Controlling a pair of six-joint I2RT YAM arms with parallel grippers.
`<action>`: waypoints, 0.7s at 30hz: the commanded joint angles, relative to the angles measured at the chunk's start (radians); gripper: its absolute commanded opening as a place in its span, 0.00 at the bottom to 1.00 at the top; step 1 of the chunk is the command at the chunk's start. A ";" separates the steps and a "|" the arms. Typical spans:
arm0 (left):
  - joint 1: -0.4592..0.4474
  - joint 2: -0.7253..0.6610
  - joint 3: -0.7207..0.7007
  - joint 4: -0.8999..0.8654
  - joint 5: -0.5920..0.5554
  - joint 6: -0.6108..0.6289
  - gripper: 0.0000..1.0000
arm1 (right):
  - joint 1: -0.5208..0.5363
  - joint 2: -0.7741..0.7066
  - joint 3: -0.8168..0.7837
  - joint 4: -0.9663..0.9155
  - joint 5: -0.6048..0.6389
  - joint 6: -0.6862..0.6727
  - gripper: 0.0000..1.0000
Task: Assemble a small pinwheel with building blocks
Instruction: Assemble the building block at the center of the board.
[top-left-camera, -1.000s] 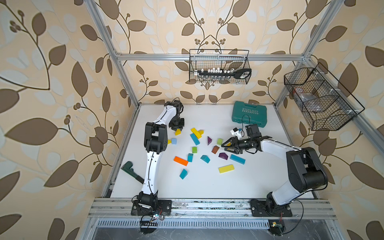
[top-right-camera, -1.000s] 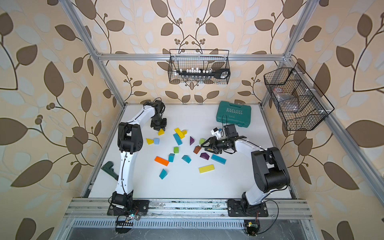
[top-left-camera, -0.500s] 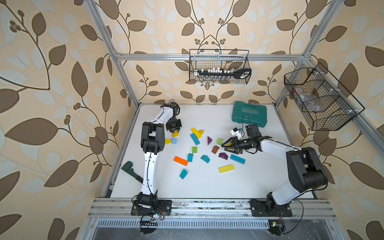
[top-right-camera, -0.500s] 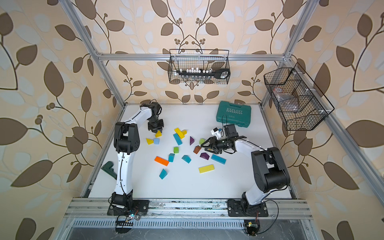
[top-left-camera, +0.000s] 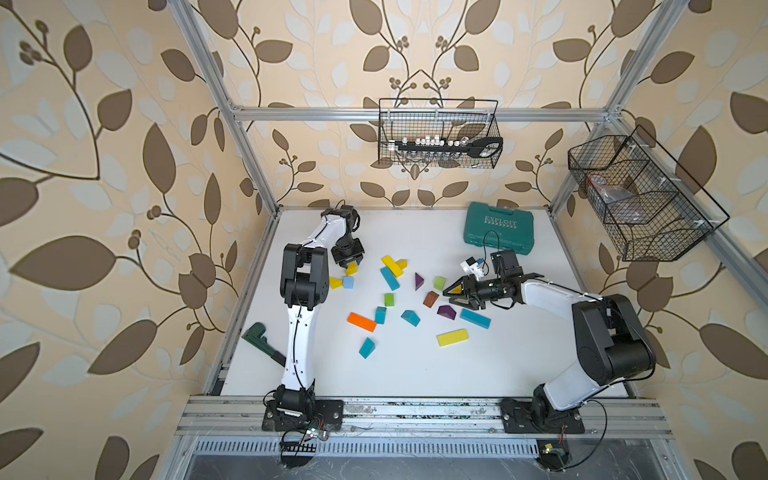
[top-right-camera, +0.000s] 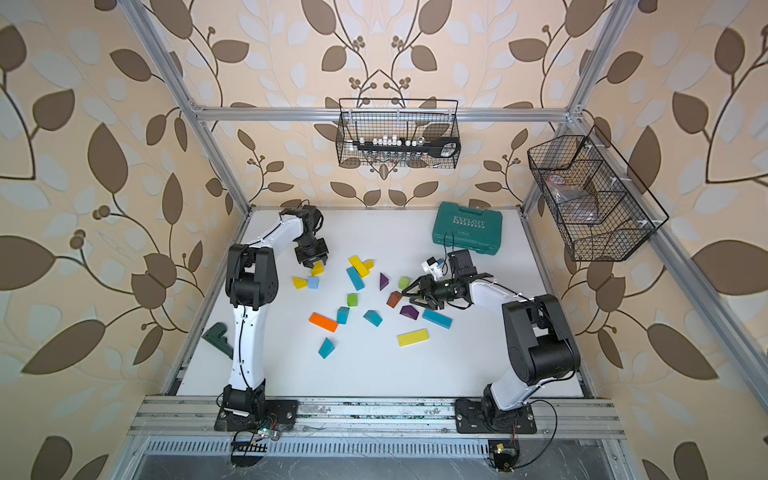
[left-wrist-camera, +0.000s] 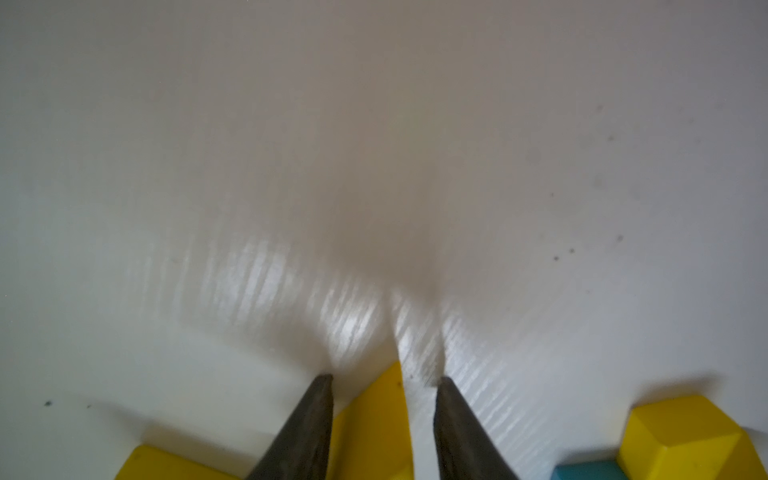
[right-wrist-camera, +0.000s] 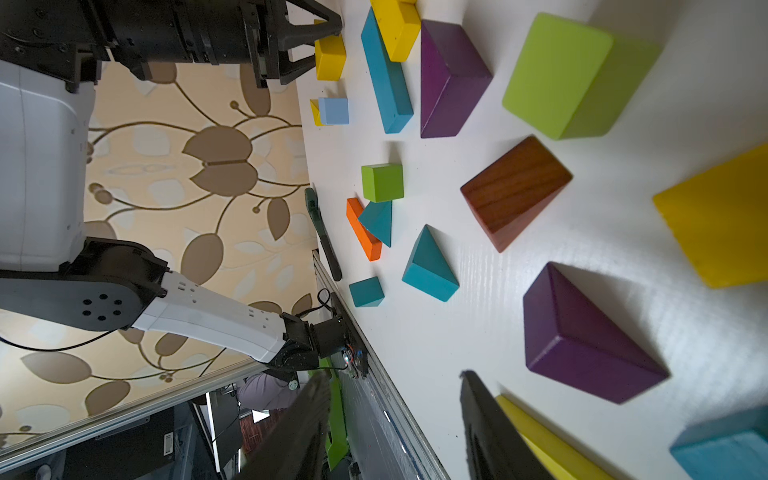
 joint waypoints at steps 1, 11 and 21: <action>0.013 -0.054 -0.042 -0.039 0.017 -0.064 0.45 | -0.005 0.008 -0.017 0.002 -0.017 -0.019 0.52; 0.013 -0.101 -0.108 -0.012 0.031 -0.072 0.45 | -0.005 0.005 -0.020 0.005 -0.020 -0.020 0.52; 0.013 -0.115 -0.127 0.007 0.056 -0.080 0.44 | -0.004 -0.001 -0.029 0.014 -0.019 -0.015 0.52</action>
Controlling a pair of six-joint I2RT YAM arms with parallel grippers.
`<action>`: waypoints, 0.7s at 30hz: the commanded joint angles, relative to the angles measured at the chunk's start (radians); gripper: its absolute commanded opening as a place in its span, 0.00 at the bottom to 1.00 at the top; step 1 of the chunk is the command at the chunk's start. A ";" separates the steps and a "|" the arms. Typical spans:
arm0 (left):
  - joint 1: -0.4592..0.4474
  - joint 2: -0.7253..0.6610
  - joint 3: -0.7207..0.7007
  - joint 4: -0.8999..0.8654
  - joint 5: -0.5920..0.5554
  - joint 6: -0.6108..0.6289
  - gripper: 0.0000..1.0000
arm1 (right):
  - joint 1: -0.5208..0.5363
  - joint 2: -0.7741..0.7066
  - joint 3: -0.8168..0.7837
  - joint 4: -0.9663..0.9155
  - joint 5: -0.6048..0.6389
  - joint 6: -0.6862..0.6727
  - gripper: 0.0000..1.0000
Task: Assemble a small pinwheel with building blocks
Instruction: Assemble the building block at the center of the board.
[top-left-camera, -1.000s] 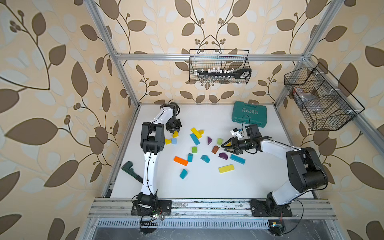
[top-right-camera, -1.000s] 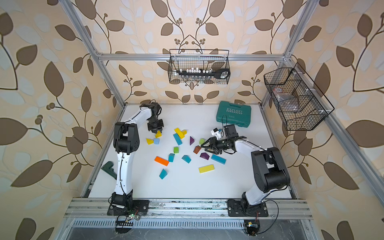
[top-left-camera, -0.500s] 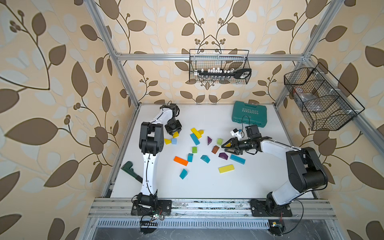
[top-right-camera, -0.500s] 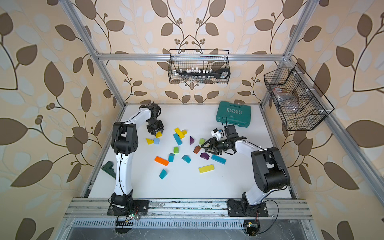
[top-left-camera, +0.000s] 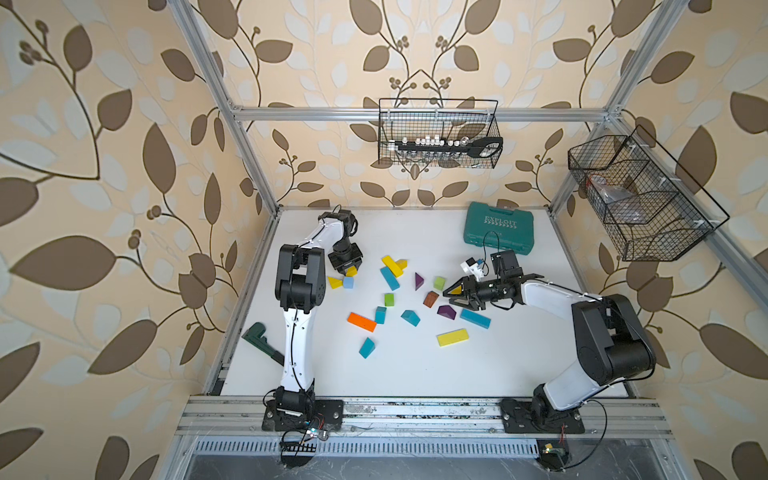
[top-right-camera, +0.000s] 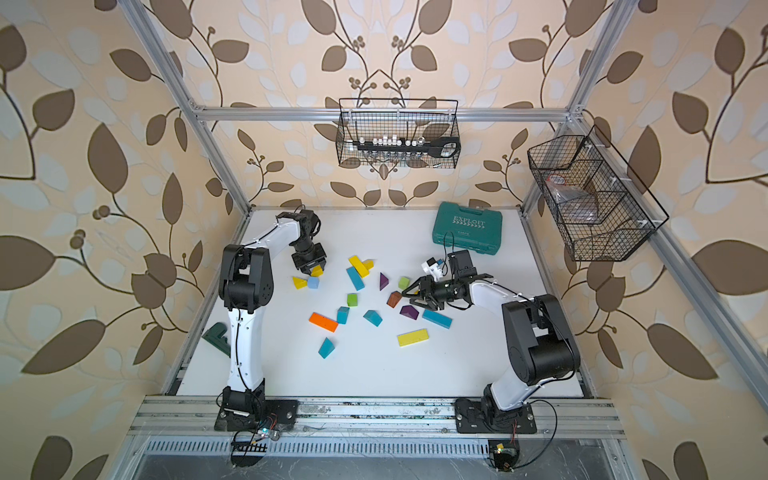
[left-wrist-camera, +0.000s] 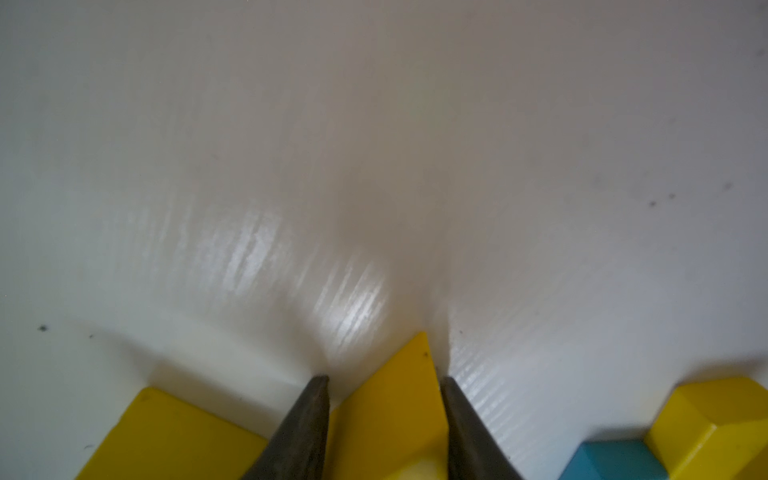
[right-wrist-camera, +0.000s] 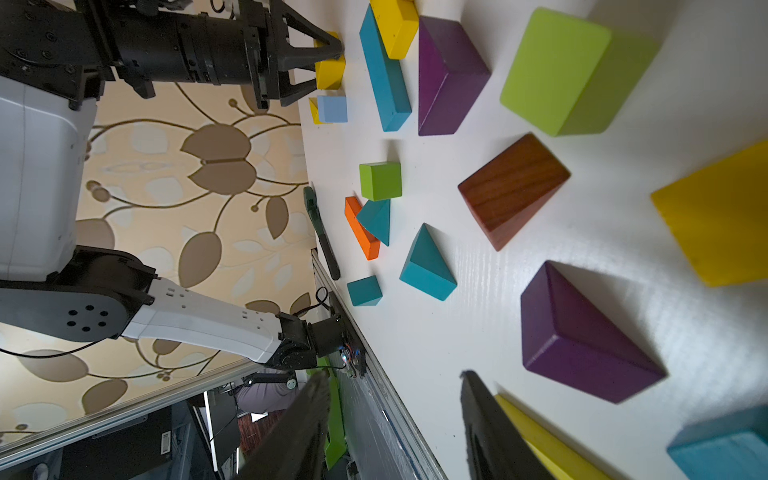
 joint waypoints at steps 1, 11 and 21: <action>0.013 -0.051 -0.013 -0.009 0.035 -0.017 0.42 | -0.004 -0.001 -0.020 0.007 -0.018 -0.009 0.52; 0.013 -0.047 -0.010 -0.002 0.045 -0.020 0.42 | -0.001 0.000 -0.026 0.019 -0.021 -0.003 0.52; 0.012 -0.036 0.012 -0.009 0.047 -0.028 0.41 | 0.005 -0.006 -0.036 0.032 -0.023 0.005 0.52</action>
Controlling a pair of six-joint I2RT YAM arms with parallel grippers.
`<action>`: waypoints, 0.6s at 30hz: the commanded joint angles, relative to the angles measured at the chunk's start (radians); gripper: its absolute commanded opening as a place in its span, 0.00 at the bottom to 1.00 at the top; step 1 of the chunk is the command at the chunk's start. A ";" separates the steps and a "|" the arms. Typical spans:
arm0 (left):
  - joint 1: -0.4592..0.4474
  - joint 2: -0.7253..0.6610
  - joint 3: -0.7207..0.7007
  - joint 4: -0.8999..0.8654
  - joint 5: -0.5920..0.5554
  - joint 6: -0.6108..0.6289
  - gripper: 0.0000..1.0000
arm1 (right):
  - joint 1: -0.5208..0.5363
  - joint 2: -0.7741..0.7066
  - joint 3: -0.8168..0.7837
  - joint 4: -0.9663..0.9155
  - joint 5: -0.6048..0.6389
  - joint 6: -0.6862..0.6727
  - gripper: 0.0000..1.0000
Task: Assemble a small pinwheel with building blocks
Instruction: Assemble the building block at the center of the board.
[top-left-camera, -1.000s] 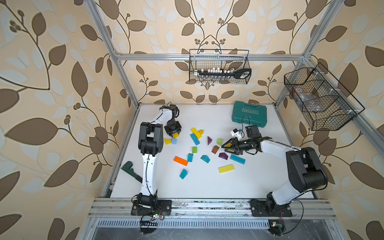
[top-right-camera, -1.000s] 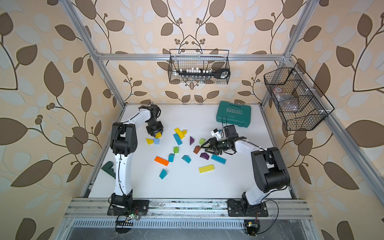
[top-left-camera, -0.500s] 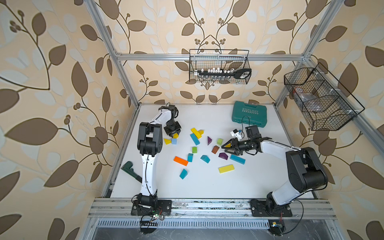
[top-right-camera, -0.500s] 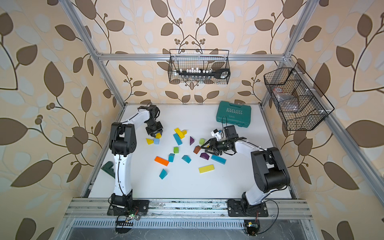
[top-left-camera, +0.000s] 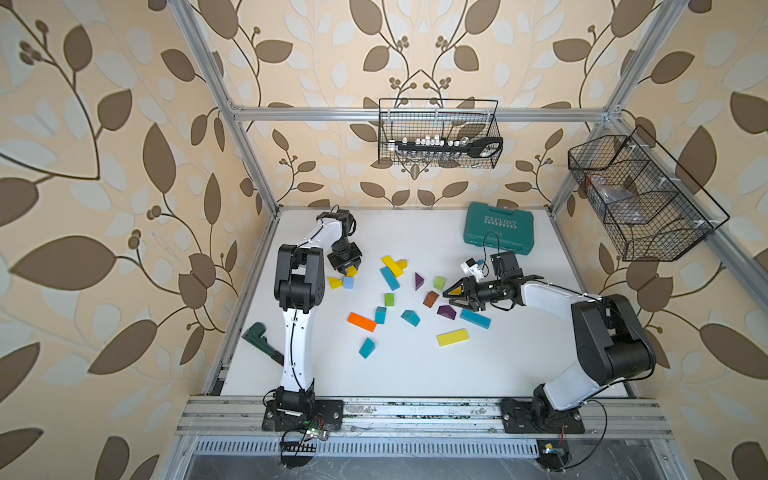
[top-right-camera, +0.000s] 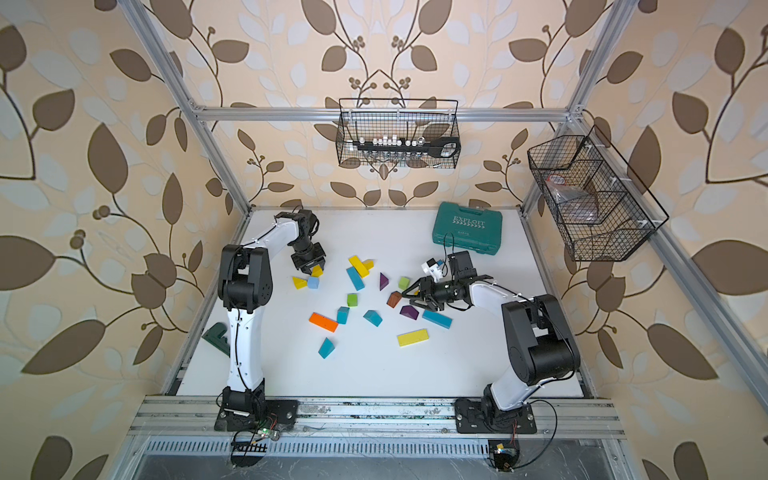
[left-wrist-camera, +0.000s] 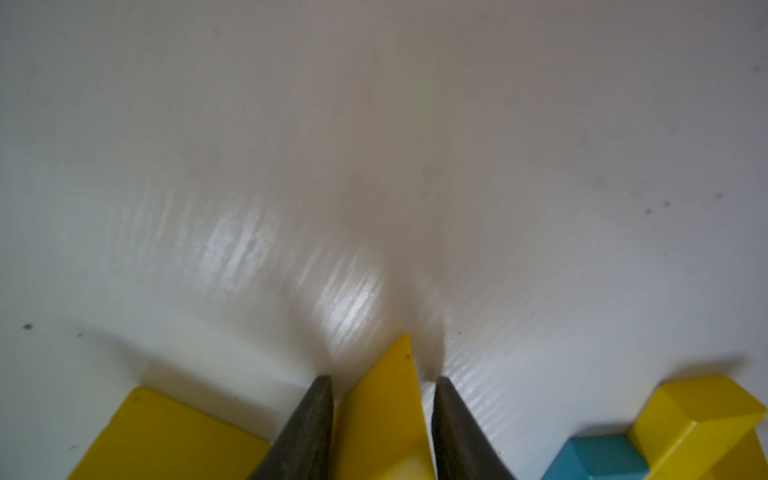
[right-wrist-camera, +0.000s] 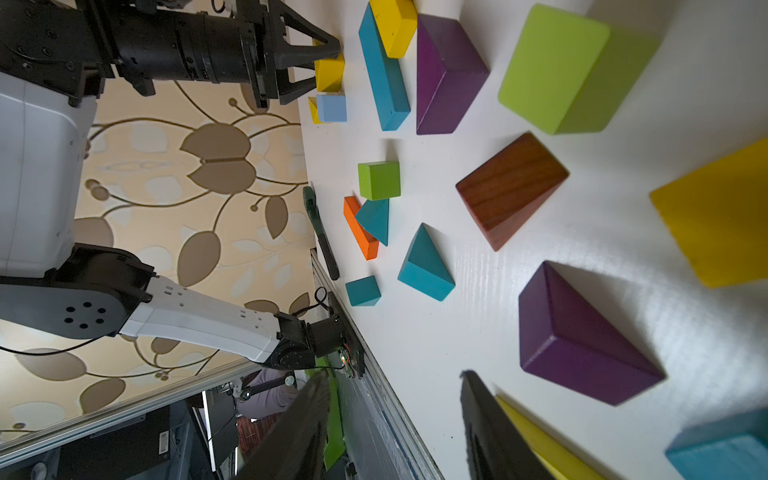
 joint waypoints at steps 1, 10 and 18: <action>0.005 -0.036 0.009 -0.007 0.020 -0.009 0.41 | 0.003 -0.006 -0.023 0.010 -0.022 0.003 0.52; 0.002 -0.030 0.007 0.002 0.029 -0.005 0.43 | 0.003 -0.007 -0.030 0.019 -0.022 0.005 0.52; 0.002 -0.021 0.020 0.009 0.052 0.008 0.50 | 0.005 -0.011 -0.035 0.020 -0.021 0.005 0.52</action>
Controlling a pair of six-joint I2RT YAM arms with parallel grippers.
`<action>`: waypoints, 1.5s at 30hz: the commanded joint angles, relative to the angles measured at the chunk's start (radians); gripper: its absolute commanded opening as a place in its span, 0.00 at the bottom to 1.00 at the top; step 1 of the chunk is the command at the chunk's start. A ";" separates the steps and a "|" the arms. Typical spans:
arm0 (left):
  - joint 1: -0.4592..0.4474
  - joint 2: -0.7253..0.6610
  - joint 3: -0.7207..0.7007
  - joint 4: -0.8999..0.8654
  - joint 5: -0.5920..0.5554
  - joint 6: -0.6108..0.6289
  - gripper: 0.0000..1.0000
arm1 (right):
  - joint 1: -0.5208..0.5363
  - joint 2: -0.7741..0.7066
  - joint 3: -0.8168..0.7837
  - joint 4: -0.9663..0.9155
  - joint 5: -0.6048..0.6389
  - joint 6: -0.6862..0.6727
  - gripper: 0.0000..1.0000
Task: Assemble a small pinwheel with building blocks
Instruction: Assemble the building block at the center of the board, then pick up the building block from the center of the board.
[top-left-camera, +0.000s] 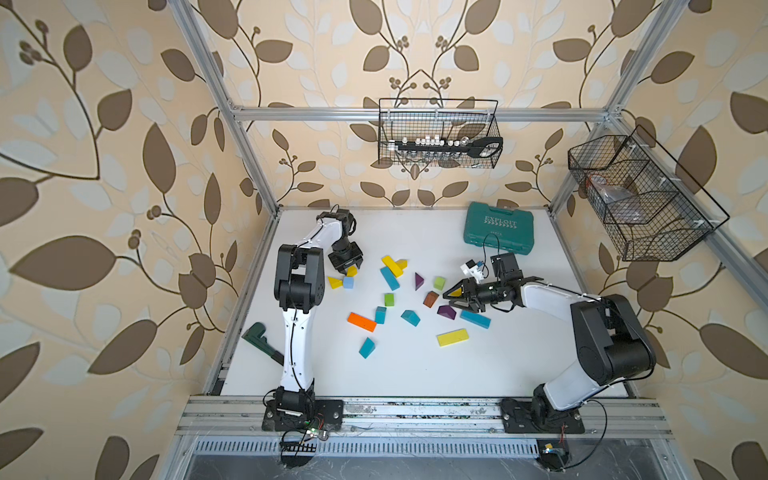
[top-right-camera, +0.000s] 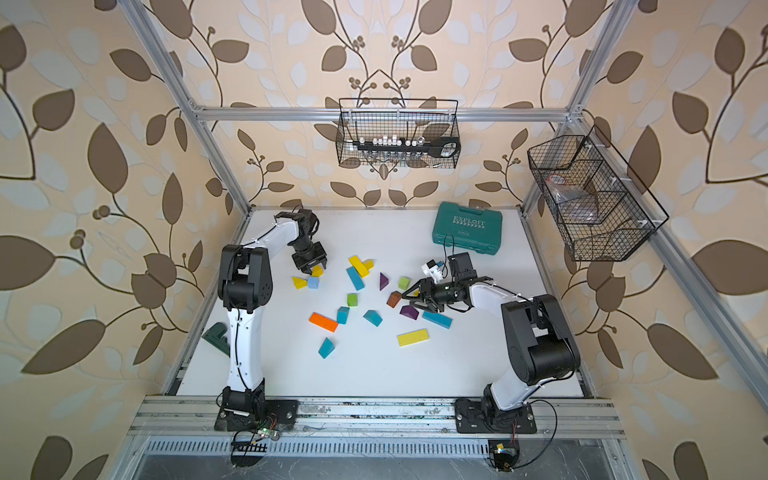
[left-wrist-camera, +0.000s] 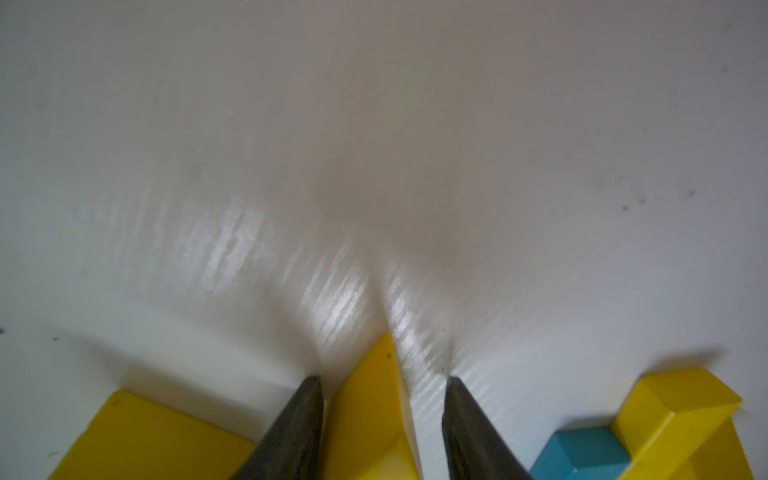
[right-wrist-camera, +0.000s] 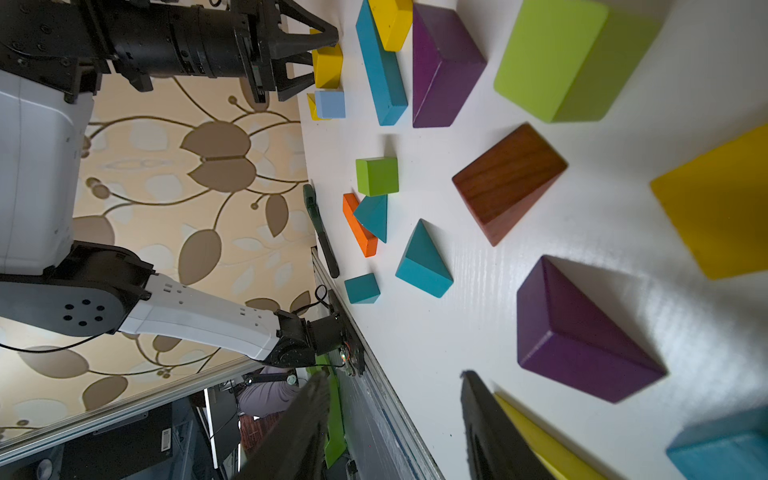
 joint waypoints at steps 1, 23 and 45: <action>0.003 -0.018 0.023 -0.005 0.029 0.011 0.50 | 0.004 -0.013 -0.019 0.006 -0.013 0.002 0.52; 0.037 -0.309 0.058 -0.093 -0.036 0.211 0.99 | 0.326 -0.186 0.127 -0.343 0.572 -0.284 0.52; 0.061 -0.930 -0.730 0.118 -0.061 0.093 0.99 | 0.585 0.327 0.446 -0.352 0.860 -0.625 0.55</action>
